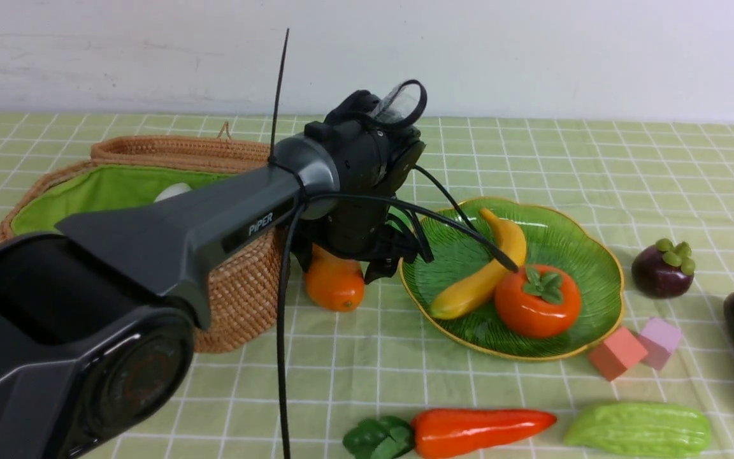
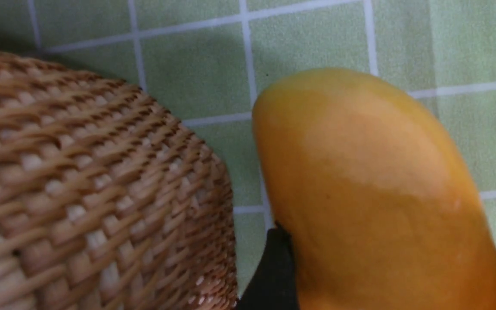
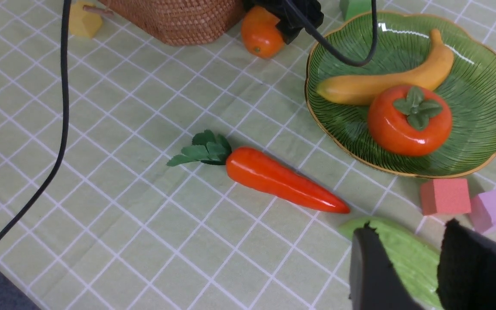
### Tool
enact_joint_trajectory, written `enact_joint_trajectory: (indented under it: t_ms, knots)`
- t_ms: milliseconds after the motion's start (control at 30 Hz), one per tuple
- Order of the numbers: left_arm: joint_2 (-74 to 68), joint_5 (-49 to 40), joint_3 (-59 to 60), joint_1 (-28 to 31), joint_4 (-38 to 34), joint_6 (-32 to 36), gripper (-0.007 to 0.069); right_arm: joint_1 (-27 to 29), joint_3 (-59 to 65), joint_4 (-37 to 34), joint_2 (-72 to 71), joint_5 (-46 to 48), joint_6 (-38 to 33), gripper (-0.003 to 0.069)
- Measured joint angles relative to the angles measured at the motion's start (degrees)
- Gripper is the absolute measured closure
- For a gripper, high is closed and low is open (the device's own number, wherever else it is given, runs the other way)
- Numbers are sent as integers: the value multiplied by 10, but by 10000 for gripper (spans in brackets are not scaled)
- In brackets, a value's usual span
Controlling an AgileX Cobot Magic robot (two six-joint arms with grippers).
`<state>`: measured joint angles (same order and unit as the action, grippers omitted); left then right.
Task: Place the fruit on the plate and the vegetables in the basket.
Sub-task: Grab the mango with your left arm and place it on the right plate
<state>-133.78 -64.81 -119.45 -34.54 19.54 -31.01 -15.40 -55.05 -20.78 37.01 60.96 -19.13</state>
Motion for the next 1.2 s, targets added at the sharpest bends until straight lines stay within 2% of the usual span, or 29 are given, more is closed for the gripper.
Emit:
enact_joint_trajectory:
  t_ms: [333,500,733,933,1033,1100,1200]
  knots:
    - [-9,-11,-4,0,7,0,52,0,0,0,0,0,-11,420]
    - [-9,-15,-6,0,1,1,52,0,0,0,0,0,-11,420]
    - [-12,-54,-64,0,-62,49,61,0,0,-1,0,-1,-13,420]
    - [-1,-59,-113,-3,-71,58,70,0,0,-1,0,-1,-13,420]
    - [14,-61,-128,-18,-69,95,76,0,0,0,0,-1,-13,420]
    - [23,-56,-135,-39,-73,162,83,0,0,0,0,-6,-13,420]
    - [22,-21,-138,-64,-80,219,88,0,0,0,0,-14,-13,420]
